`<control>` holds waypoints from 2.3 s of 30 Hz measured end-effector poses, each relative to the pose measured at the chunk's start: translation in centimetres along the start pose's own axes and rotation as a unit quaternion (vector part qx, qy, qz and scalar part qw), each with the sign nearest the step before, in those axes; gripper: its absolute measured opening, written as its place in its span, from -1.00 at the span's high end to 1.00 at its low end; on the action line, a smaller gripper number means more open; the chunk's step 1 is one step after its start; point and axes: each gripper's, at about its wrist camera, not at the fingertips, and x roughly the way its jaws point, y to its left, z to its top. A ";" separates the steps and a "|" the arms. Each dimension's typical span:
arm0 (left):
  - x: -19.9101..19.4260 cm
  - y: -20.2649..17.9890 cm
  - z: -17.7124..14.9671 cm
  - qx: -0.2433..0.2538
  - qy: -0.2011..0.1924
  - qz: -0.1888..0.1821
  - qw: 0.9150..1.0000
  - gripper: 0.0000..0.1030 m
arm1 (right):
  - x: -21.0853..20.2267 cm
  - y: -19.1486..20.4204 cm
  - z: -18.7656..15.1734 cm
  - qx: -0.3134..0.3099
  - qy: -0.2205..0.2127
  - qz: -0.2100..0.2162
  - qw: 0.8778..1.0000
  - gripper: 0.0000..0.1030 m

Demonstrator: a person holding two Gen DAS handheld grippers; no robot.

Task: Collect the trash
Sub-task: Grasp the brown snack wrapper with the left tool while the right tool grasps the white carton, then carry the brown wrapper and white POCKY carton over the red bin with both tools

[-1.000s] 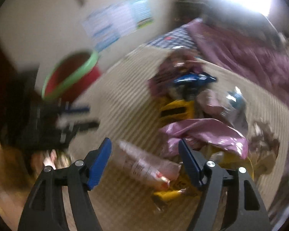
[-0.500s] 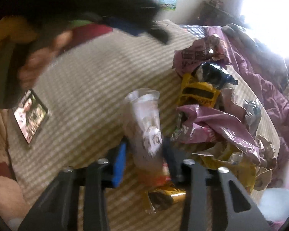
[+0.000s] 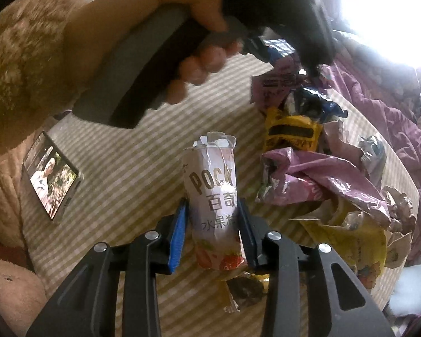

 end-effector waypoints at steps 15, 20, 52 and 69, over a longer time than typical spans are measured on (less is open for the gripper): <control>-10.4 6.2 -8.5 -0.051 -0.082 0.104 0.990 0.52 | 0.7 -0.6 1.5 -0.009 0.020 -0.006 1.000 -0.05; -13.0 7.4 -11.0 -0.075 -0.100 0.131 0.983 0.52 | 2.1 0.1 2.3 -0.003 0.030 0.009 0.999 -0.05; -21.9 7.9 -12.5 -0.088 -0.195 0.182 0.960 0.52 | 0.1 1.3 10.4 0.116 -0.086 0.074 0.987 0.27; -24.2 9.2 -13.1 -0.103 -0.221 0.208 0.947 0.52 | -0.7 4.4 14.2 0.086 -0.114 0.111 0.983 0.26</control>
